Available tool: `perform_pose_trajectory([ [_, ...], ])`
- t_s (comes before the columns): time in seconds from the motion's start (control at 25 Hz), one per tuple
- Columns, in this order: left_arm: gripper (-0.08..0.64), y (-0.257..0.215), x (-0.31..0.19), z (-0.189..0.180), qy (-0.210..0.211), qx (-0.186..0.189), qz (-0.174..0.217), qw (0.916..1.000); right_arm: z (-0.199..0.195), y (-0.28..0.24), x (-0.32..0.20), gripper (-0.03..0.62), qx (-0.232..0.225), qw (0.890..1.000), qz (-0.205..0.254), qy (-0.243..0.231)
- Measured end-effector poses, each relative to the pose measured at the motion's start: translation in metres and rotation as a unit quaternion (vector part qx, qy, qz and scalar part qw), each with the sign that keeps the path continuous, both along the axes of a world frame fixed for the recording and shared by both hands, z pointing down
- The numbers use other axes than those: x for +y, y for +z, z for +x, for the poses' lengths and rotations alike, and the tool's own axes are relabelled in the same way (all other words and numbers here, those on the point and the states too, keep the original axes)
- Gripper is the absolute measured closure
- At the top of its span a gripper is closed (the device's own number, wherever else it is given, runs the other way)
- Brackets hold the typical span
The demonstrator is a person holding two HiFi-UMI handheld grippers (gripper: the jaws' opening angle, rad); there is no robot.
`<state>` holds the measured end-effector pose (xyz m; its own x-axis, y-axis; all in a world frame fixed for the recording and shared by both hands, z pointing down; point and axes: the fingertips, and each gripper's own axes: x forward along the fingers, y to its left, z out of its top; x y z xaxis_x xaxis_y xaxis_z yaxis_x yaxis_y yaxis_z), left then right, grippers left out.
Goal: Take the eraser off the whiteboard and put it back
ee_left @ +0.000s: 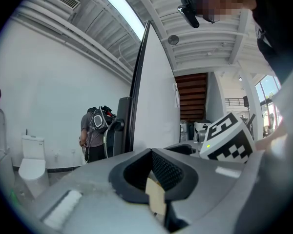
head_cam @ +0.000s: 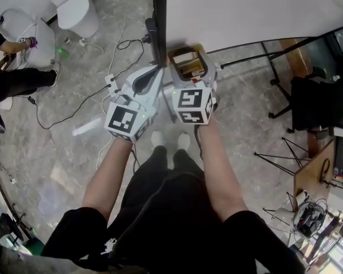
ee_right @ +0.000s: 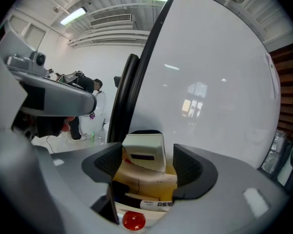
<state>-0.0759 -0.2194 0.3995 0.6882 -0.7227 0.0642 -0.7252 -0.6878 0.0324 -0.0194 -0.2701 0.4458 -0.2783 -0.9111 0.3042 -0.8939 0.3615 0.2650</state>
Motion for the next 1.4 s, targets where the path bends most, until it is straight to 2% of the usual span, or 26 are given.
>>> perform_pose_trajectory([
  [0.32, 0.555, -0.002, -0.008, -0.004, 0.004, 0.007, 0.000, 1.0000, 0.001, 0.004, -0.015, 0.262, 0.011, 1.000, -0.022, 0.019],
  [0.4, 0.556, -0.001, -0.009, -0.005, 0.003, 0.008, -0.001, 1.0000, 0.003, 0.003, -0.017, 0.323, 0.012, 0.999, -0.020, 0.026],
  [0.88, 0.555, 0.000, -0.012, -0.006, 0.005, 0.011, -0.003, 0.9999, 0.008, 0.000, -0.028, 0.322, 0.010, 0.998, -0.028, 0.049],
  [1.4, 0.555, -0.007, -0.003, -0.003, 0.001, 0.016, 0.002, 0.9999, 0.017, -0.027, -0.014, 0.327, -0.061, 0.998, 0.014, 0.031],
])
